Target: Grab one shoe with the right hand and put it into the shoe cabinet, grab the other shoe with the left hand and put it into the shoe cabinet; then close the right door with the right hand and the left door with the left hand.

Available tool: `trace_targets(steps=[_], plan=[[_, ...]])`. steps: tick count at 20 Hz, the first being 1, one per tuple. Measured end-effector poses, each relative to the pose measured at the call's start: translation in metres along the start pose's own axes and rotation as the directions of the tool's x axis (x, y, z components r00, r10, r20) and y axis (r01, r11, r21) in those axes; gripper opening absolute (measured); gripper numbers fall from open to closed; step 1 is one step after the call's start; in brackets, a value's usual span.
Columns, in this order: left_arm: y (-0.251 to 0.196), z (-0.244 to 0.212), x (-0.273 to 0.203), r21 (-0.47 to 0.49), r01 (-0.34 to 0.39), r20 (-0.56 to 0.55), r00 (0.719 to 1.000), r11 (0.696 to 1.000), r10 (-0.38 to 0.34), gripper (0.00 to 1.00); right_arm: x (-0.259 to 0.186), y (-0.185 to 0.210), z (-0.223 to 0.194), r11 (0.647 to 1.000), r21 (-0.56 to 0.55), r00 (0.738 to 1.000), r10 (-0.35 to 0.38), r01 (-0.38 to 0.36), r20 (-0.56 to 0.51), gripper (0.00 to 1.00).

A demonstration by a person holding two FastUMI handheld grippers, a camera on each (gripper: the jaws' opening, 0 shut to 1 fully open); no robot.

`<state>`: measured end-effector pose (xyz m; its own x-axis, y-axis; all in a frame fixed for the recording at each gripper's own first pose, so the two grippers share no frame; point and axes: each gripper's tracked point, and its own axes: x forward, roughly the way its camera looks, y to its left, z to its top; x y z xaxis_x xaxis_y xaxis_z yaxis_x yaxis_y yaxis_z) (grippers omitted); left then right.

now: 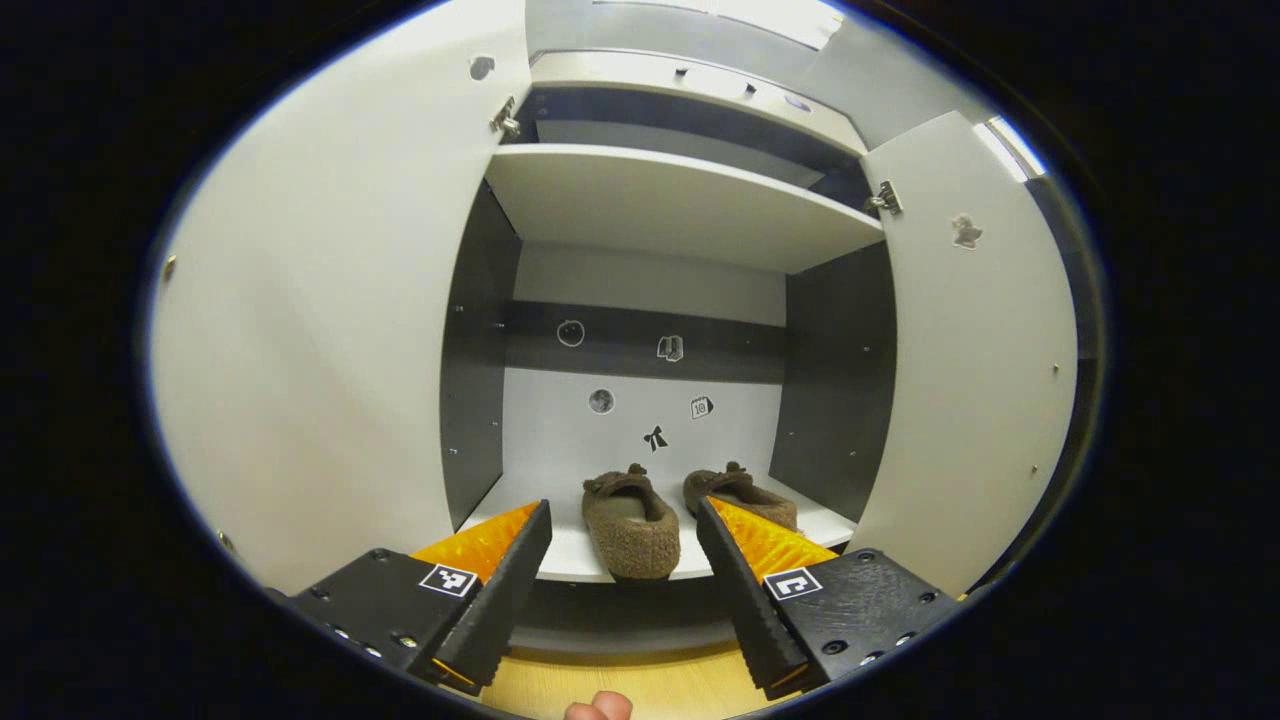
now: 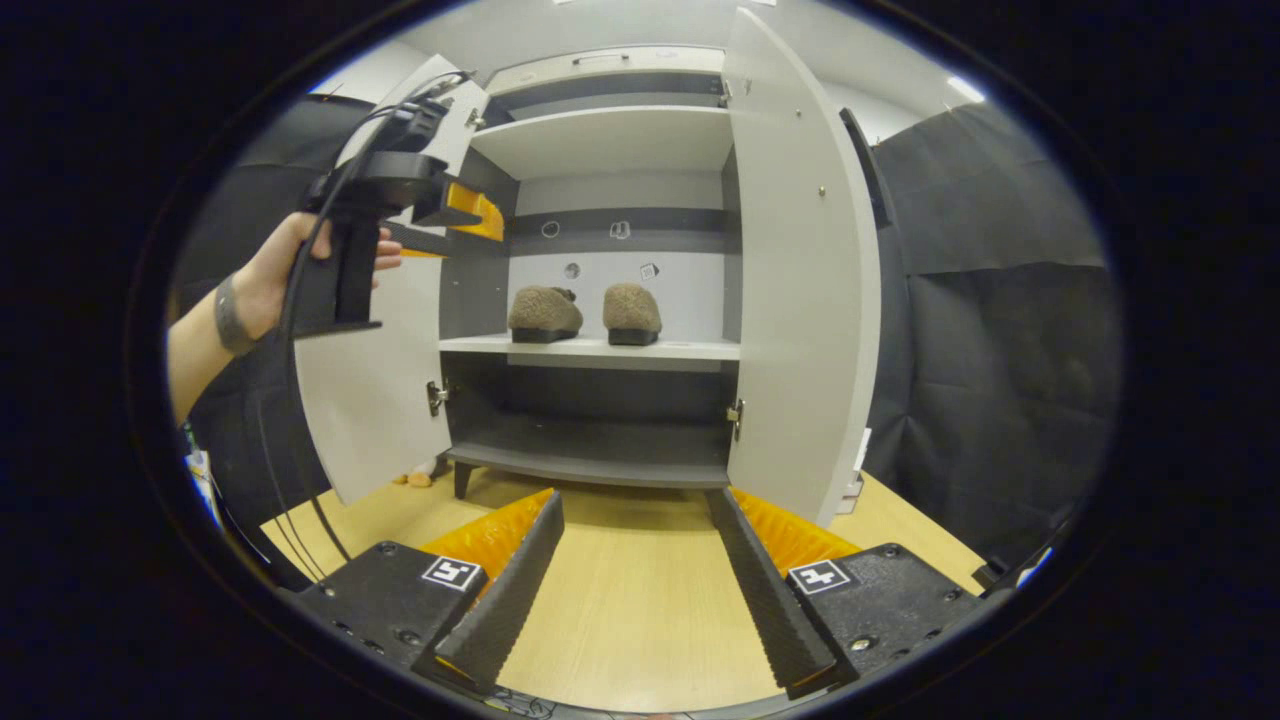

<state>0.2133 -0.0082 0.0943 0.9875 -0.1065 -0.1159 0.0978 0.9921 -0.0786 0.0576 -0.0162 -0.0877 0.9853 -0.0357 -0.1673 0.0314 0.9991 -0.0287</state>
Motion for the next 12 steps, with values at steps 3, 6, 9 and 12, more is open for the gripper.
trace_targets(steps=[3,6,9,12], plan=[[-0.003,-0.02,-0.041,-0.023,-0.004,0.031,1.0,1.0,0.005,0.92,-0.004,-0.001,0.001,1.0,-0.005,1.0,-0.002,0.002,0.009,0.96],[-0.007,-0.051,-0.076,-0.036,0.002,0.039,0.999,0.999,0.0,0.92,-0.011,-0.001,0.002,1.0,-0.007,1.0,-0.008,0.008,0.016,0.96],[-0.009,-0.092,-0.104,-0.029,-0.001,0.016,1.0,1.0,0.001,0.93,-0.02,0.0,-0.001,1.0,-0.021,1.0,-0.012,0.013,0.02,0.96],[-0.017,-0.123,-0.131,-0.033,0.008,-0.014,1.0,0.999,-0.008,0.93,-0.026,0.002,-0.005,0.999,-0.034,1.0,-0.008,0.009,0.01,0.96]])
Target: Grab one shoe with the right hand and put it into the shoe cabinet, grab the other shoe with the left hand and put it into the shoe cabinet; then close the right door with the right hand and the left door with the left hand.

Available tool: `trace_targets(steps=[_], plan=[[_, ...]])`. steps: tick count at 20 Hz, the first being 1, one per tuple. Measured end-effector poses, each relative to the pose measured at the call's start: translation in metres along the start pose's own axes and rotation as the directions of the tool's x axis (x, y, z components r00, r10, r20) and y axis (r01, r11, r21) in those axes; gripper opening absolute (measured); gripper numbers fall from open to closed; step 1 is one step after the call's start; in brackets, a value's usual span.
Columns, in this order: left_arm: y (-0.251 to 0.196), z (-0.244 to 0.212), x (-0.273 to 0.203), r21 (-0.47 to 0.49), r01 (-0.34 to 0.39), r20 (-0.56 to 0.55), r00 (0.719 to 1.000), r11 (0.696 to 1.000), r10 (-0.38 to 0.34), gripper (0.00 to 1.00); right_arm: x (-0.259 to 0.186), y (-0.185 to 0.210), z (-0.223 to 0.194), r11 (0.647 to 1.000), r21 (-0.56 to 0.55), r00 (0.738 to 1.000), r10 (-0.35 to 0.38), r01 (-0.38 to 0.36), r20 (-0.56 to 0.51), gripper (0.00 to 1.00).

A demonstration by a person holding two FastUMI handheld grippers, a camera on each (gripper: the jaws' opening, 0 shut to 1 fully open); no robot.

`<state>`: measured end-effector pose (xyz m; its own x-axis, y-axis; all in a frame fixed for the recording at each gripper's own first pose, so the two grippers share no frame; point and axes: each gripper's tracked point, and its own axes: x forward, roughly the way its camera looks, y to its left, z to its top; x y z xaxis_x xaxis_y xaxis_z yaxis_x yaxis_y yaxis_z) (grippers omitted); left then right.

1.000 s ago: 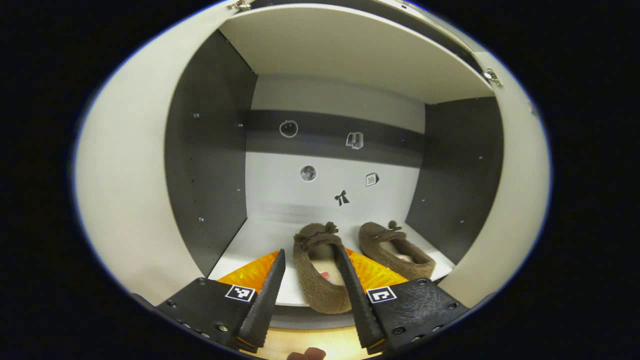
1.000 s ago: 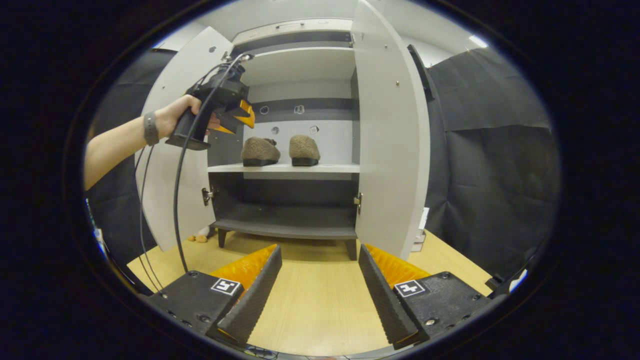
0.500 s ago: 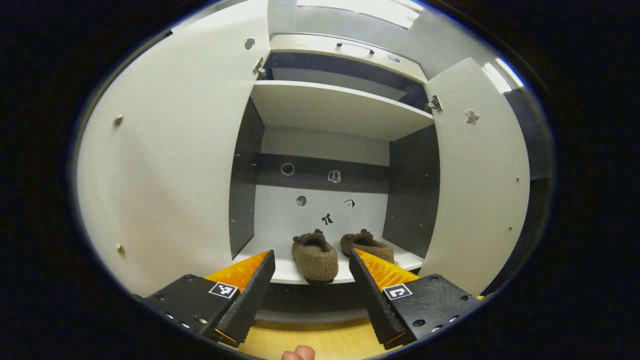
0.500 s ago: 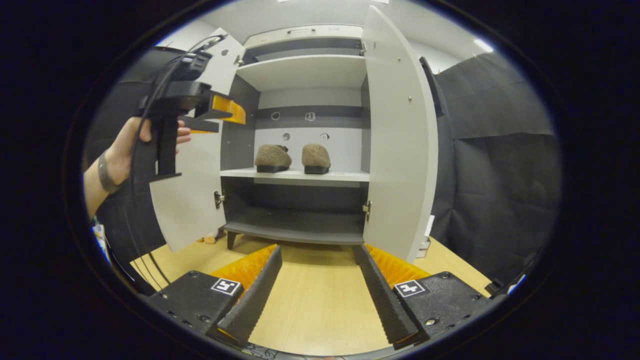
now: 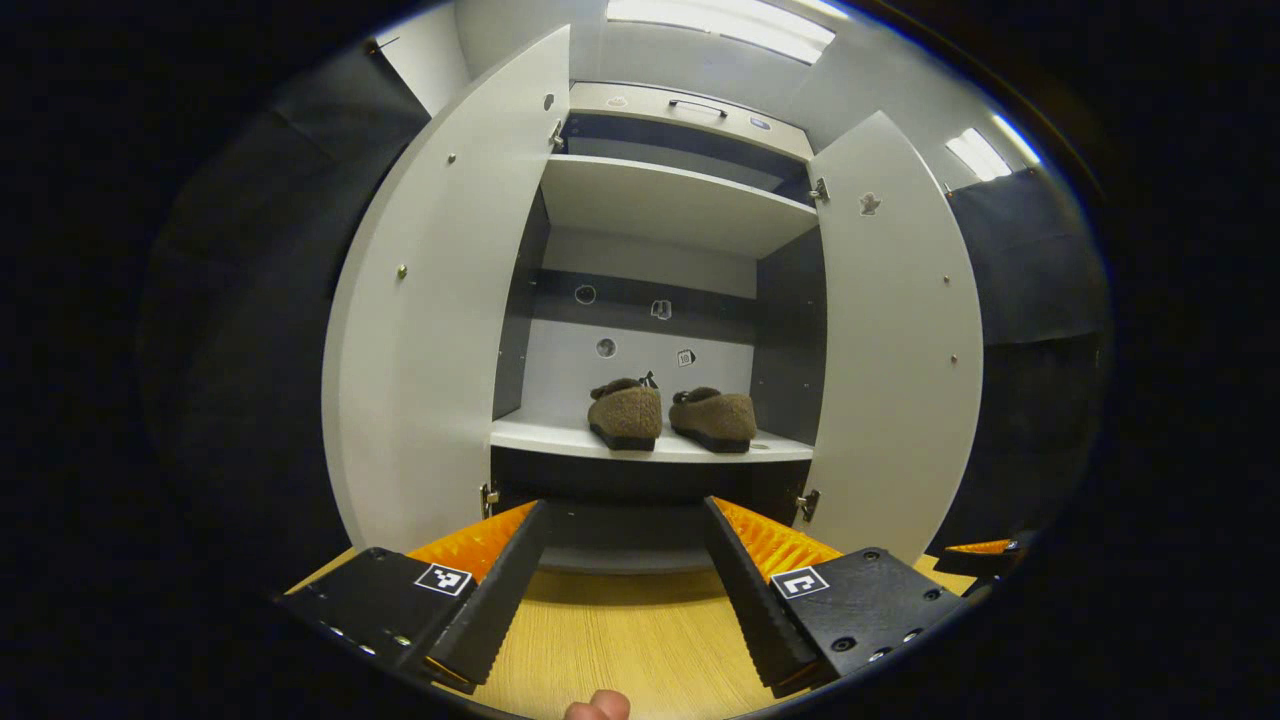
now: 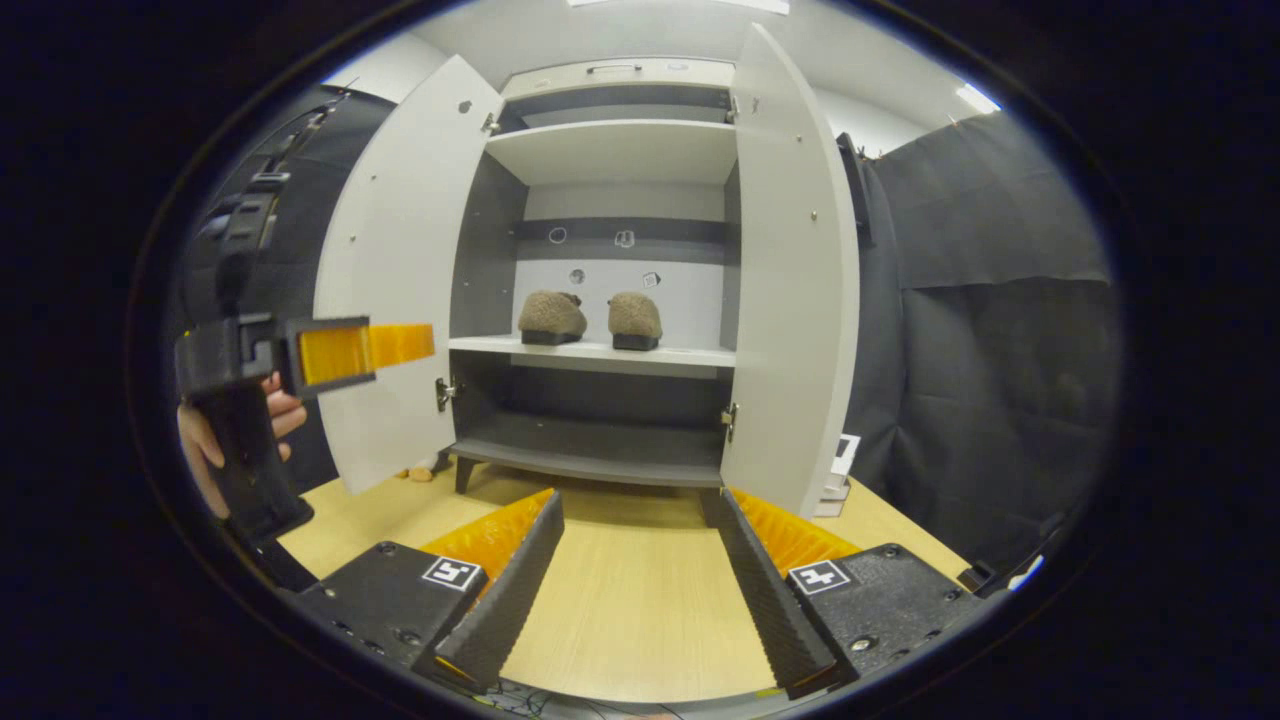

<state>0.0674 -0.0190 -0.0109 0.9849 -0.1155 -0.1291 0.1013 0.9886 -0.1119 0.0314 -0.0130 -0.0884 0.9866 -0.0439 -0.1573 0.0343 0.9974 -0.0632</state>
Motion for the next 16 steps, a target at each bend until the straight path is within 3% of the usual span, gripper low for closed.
trace_targets(steps=[11,13,14,16], plan=[[-0.006,-0.061,-0.058,0.003,-0.064,-0.043,0.997,0.998,0.064,0.93,-0.017,0.009,-0.02,0.997,0.076,1.0,0.021,-0.02,-0.008,0.96],[-0.007,-0.061,-0.057,0.005,-0.055,-0.044,0.997,0.998,0.055,0.93,-0.023,0.002,-0.01,0.996,0.09,1.0,0.008,-0.008,0.008,1.0],[-0.008,-0.061,-0.057,0.006,-0.052,-0.046,0.998,0.999,0.052,0.93,-0.027,-0.004,0.001,0.995,0.103,1.0,-0.004,0.002,0.018,0.97],[-0.008,-0.061,-0.057,0.008,-0.05,-0.043,0.998,0.999,0.05,0.93,-0.033,-0.022,0.039,0.99,0.137,0.997,-0.034,0.024,0.075,0.98]])
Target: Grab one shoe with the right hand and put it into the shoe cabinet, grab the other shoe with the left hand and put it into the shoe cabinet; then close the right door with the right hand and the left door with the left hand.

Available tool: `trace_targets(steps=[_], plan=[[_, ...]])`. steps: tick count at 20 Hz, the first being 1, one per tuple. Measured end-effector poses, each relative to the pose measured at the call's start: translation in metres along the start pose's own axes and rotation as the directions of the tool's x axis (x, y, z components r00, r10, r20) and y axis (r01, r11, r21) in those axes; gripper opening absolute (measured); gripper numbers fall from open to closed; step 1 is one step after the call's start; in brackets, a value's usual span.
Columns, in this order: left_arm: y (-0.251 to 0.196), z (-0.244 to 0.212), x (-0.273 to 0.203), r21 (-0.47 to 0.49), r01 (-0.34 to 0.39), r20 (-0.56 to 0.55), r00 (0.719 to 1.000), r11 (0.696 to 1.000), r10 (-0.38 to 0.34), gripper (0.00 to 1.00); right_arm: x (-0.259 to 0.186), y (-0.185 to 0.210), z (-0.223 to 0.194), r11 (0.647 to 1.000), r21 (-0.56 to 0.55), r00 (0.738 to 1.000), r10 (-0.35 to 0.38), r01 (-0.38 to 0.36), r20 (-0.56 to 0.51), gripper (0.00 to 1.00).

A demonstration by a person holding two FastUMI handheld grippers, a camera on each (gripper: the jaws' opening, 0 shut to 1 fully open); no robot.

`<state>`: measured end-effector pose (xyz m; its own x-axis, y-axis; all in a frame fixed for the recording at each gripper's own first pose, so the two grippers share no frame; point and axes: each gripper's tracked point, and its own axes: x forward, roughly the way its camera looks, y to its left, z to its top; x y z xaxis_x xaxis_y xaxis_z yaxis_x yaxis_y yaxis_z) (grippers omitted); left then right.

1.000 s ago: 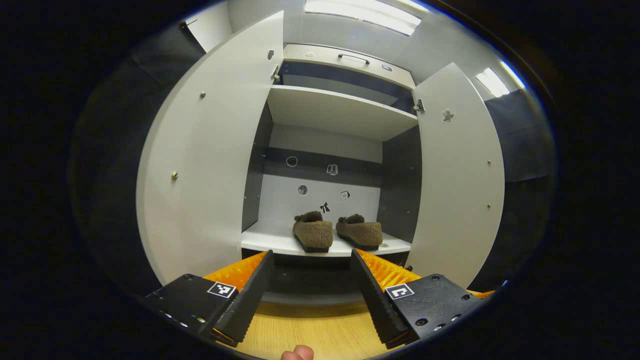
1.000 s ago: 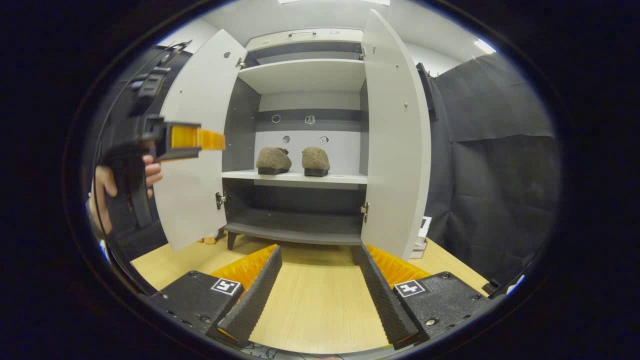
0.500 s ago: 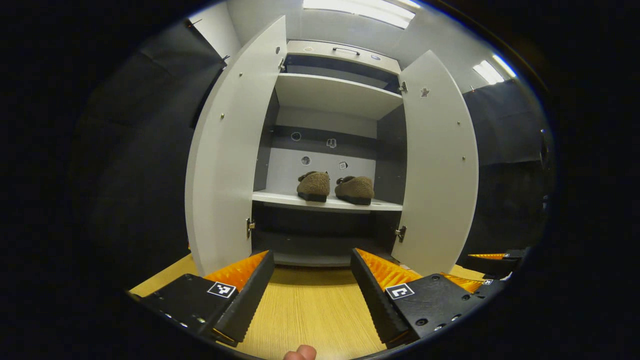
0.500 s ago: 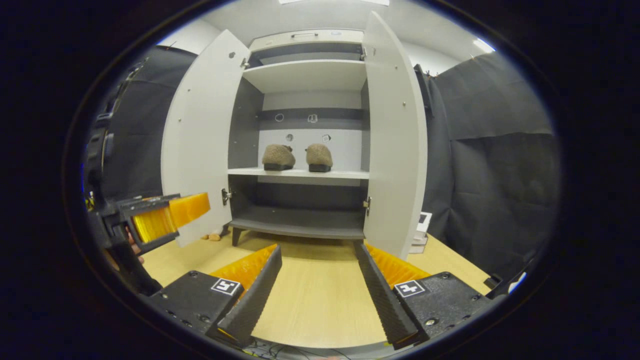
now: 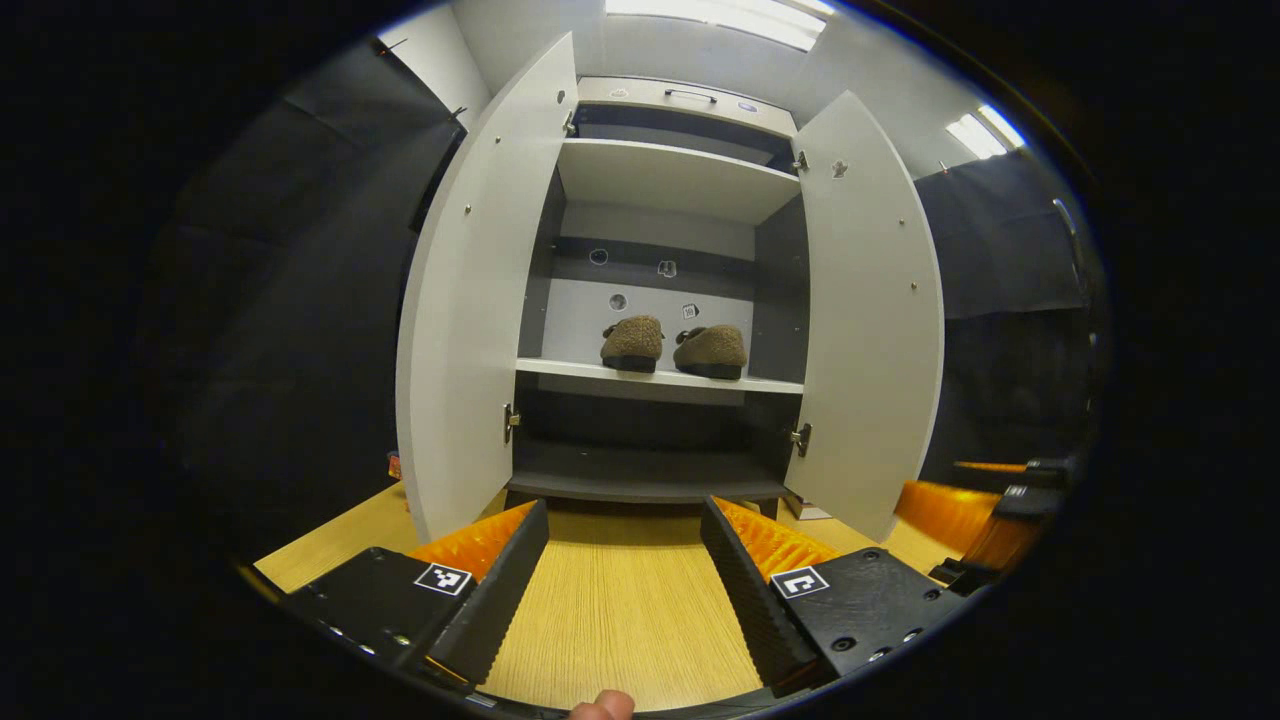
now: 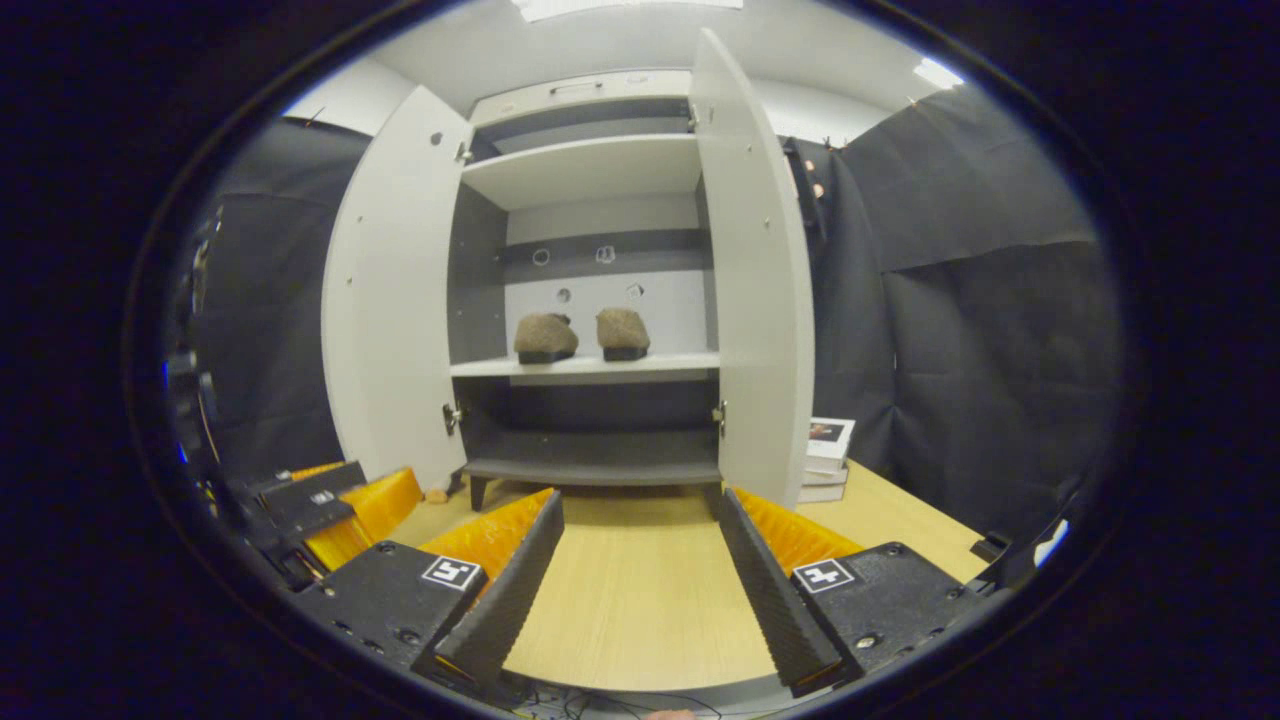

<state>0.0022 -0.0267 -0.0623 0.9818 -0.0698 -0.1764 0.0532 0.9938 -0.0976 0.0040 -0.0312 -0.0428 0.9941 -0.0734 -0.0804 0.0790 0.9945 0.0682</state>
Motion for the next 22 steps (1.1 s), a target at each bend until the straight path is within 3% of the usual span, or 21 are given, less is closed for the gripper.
trace_targets(steps=[5,10,16,22], plan=[[-0.002,-0.001,0.001,-0.012,0.006,-0.009,1.0,1.0,-0.006,0.93,-0.003,-0.059,0.107,0.996,0.0,0.981,-0.089,0.09,0.171,0.99],[-0.003,0.001,0.002,-0.001,0.026,-0.004,1.0,1.0,-0.026,0.93,0.008,-0.12,0.184,0.989,0.025,0.957,-0.148,0.146,0.248,0.99],[-0.002,0.005,0.0,0.036,0.018,-0.004,1.0,0.999,-0.018,0.93,0.049,-0.178,0.25,0.979,0.009,0.931,-0.195,0.203,0.307,0.99],[-0.002,0.004,-0.001,0.031,0.016,-0.016,1.0,0.999,-0.015,0.93,0.094,-0.196,0.281,0.979,-0.044,0.943,-0.18,0.2,0.28,0.99]])
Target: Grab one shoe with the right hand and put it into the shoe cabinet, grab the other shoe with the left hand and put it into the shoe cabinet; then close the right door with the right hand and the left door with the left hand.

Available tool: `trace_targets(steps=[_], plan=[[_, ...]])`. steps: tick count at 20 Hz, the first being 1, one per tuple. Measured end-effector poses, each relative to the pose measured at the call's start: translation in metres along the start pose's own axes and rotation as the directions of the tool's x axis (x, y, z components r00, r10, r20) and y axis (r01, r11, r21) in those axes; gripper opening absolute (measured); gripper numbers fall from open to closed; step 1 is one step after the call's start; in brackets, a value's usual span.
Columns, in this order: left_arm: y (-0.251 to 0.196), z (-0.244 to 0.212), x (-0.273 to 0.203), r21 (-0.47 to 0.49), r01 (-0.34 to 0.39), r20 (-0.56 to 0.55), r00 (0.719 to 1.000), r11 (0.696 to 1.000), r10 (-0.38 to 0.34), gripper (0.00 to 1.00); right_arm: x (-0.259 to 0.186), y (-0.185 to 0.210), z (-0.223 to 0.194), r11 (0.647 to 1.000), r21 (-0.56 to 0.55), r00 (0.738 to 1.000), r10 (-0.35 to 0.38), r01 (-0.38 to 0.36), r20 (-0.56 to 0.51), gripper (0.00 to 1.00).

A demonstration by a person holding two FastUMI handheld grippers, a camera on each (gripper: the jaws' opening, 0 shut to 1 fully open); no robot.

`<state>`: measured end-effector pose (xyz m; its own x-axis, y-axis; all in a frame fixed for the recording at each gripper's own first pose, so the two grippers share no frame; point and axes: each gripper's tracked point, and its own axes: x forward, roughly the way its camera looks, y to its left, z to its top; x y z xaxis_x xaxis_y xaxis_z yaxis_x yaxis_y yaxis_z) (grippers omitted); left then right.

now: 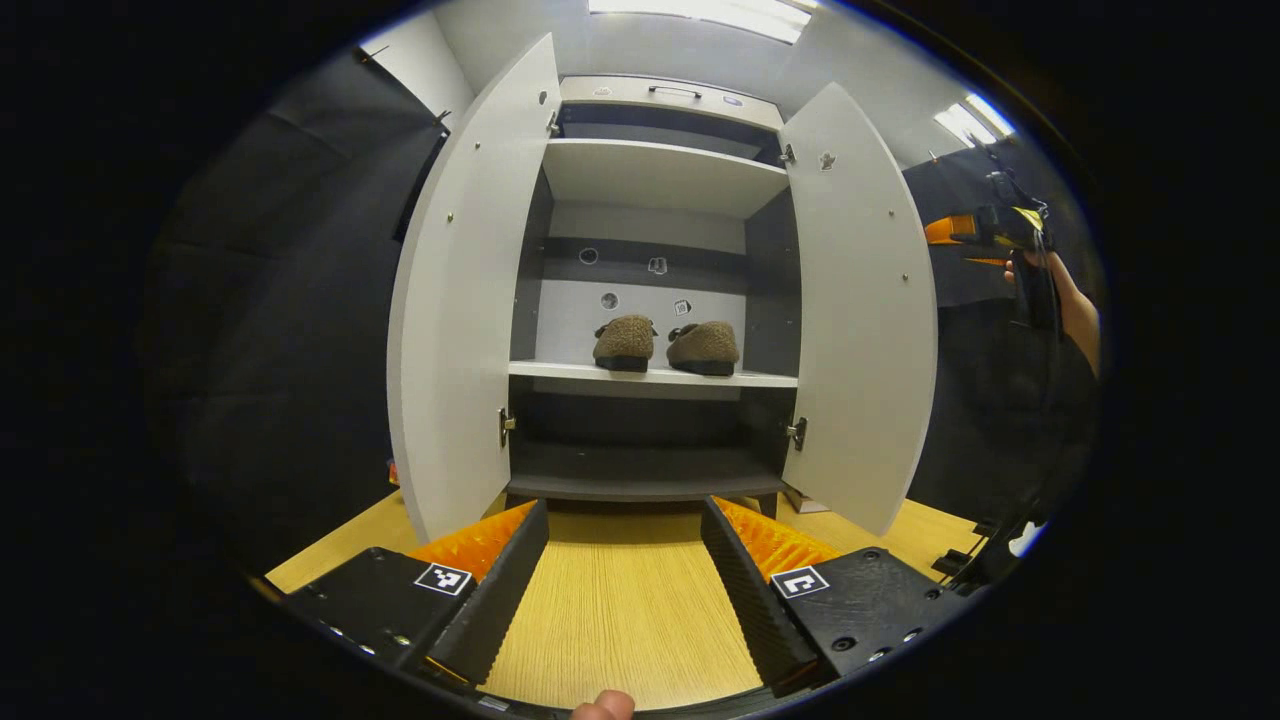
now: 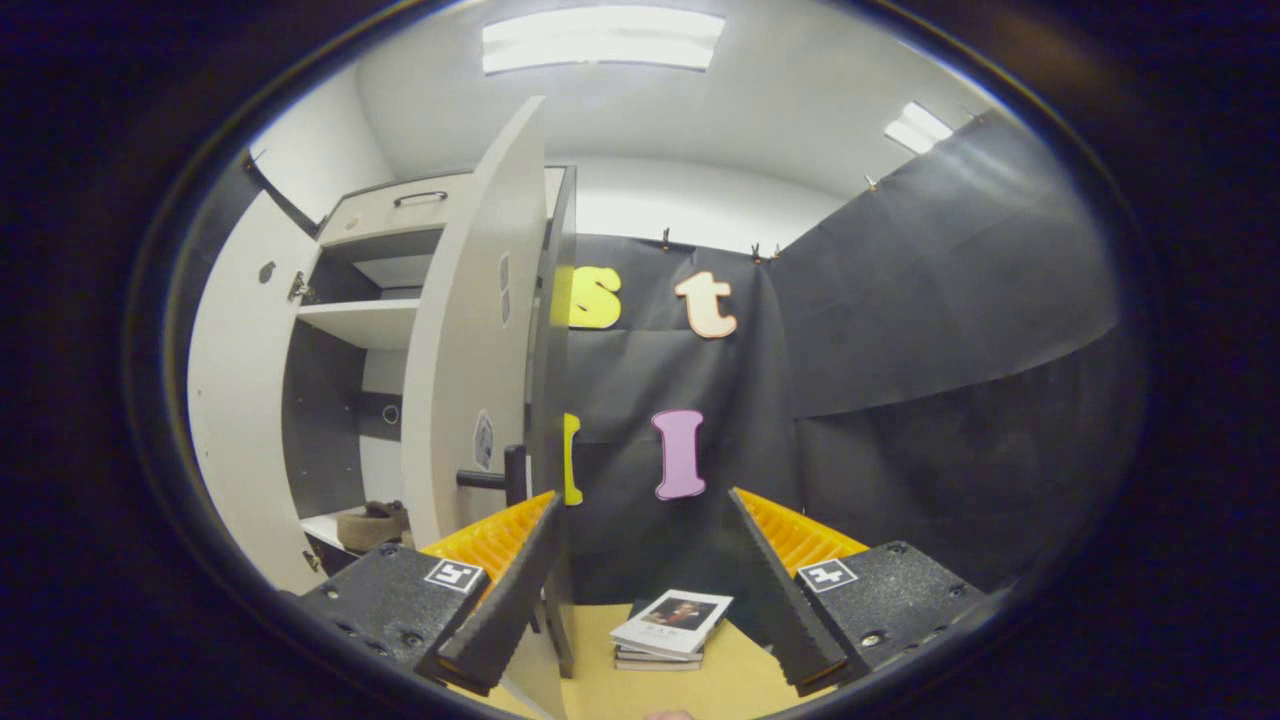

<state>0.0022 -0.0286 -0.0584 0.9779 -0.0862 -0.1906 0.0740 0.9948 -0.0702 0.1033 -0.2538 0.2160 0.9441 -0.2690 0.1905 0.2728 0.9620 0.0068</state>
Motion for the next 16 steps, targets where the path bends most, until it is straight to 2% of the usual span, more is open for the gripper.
trace_targets(steps=[3,6,13,16], plan=[[0.002,0.001,0.0,-0.007,-0.014,0.007,1.0,1.0,0.014,0.93,0.008,0.0,0.0,1.0,0.015,1.0,-0.022,0.022,0.0,0.97],[0.004,0.001,0.002,-0.014,-0.025,0.007,1.0,1.0,0.025,0.93,0.009,0.008,-0.002,0.998,0.056,1.0,0.0,0.0,-0.002,0.96],[0.011,0.003,0.011,-0.031,-0.029,-0.004,1.0,0.999,0.029,0.93,0.007,0.009,0.0,1.0,-0.007,1.0,-0.02,0.02,0.021,0.95],[0.012,0.004,0.012,-0.041,-0.023,-0.001,1.0,0.999,0.023,0.93,0.005,0.017,0.001,1.0,-0.012,0.999,0.022,-0.022,0.023,0.95]])
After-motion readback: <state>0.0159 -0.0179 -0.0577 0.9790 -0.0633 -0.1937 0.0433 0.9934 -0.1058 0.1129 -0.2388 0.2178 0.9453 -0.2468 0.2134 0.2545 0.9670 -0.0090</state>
